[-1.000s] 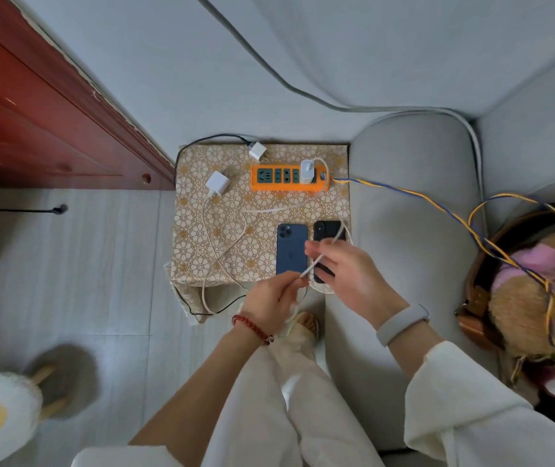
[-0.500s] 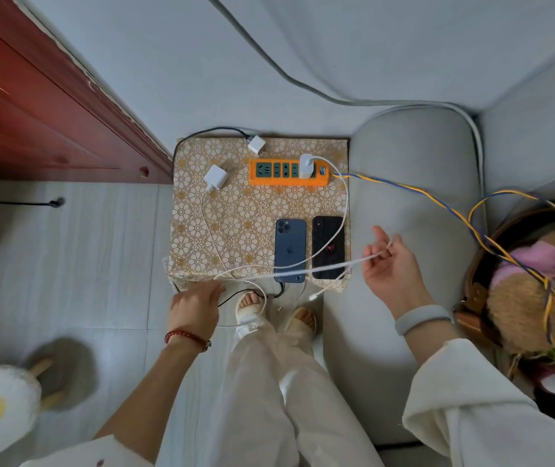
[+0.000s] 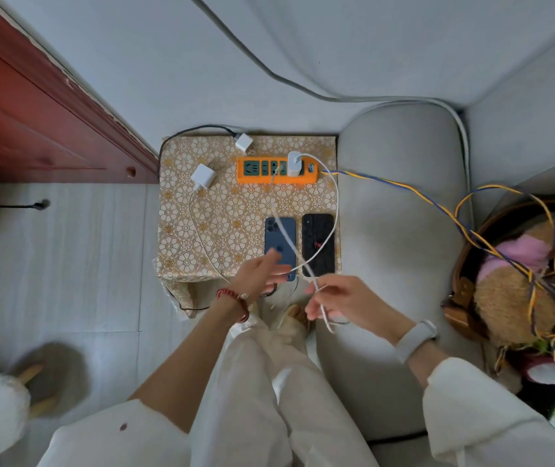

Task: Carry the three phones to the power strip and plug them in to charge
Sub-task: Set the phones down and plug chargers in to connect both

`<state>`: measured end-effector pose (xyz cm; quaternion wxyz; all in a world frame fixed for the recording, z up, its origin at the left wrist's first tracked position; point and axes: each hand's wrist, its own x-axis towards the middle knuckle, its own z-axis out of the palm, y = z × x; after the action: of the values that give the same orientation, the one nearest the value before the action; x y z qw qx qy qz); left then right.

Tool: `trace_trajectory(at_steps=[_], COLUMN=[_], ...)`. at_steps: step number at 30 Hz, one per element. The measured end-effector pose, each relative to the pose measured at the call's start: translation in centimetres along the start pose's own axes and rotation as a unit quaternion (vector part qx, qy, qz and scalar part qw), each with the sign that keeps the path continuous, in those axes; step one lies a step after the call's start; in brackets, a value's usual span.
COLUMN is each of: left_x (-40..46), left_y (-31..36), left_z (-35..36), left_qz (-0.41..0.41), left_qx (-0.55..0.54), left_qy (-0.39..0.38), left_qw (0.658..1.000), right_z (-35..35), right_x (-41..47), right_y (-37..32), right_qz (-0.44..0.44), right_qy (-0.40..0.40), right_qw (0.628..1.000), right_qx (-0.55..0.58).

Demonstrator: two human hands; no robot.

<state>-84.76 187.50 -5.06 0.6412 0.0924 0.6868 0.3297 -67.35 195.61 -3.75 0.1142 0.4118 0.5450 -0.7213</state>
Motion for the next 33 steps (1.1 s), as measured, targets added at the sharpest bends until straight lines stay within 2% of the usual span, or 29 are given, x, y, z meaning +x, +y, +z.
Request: trace_trajectory(at_steps=[3,5,6,8,11,14,17,19,21,24,26,28,31,33], left_x=[0.2,0.0,-0.3,-1.0,-1.8,-1.9,-1.1,0.0,1.9,5.1,7.1,8.4,9.0,8.7], left_y=[2.1,2.3,2.1,1.0,-1.2,-2.7,-3.2,-3.6,-4.5,-6.3,-7.7,-9.0,-10.2,-10.3], left_z=[1.9,2.5,2.6,2.7,2.9,3.7,4.3,4.4,4.3,3.8,4.2,5.2,6.6,7.0], left_qz=[0.019,0.058,0.079,0.107,0.112,0.106,0.092,0.106,0.138,0.093,0.044,0.038,0.087,0.120], left_qx=[-0.115,-0.074,-0.028,0.066,0.231,0.298,0.318,0.358,0.402,0.456,0.488,0.506,0.468,0.425], left_qy=[-0.001,0.035,0.037,-0.015,-0.115,-0.138,-0.140,-0.117,-0.038,0.066,0.082,0.101,0.079,0.072], left_qw=[0.993,0.995,0.996,0.992,0.960,0.938,0.933,0.920,0.904,0.883,0.868,0.856,0.876,0.894], right_z=[1.3,1.2,0.7,-0.8,-2.8,-3.3,-3.0,-3.1,-3.2,-3.2,-2.9,-2.3,-1.7,-2.0], right_x=[0.4,0.7,0.8,1.0,1.4,1.5,1.4,1.4,1.9,3.8,5.8,7.9,10.4,10.7], right_y=[1.5,2.2,2.5,2.5,1.5,0.3,0.0,-0.1,0.1,0.8,1.2,1.5,2.2,3.0], right_qz=[0.028,0.028,0.029,0.027,0.065,0.074,0.017,-0.011,-0.026,-0.055,-0.084,-0.085,-0.005,0.056], right_qy=[-0.019,0.001,0.027,0.072,0.079,0.089,0.139,0.207,0.257,0.279,0.253,0.206,0.143,0.136], right_qw=[0.996,0.996,0.998,0.993,0.944,0.918,0.888,0.900,0.933,0.955,0.964,0.974,0.984,0.970], right_qx=[-0.077,-0.088,-0.045,0.090,0.313,0.379,0.439,0.384,0.251,0.077,0.011,-0.032,-0.103,-0.194])
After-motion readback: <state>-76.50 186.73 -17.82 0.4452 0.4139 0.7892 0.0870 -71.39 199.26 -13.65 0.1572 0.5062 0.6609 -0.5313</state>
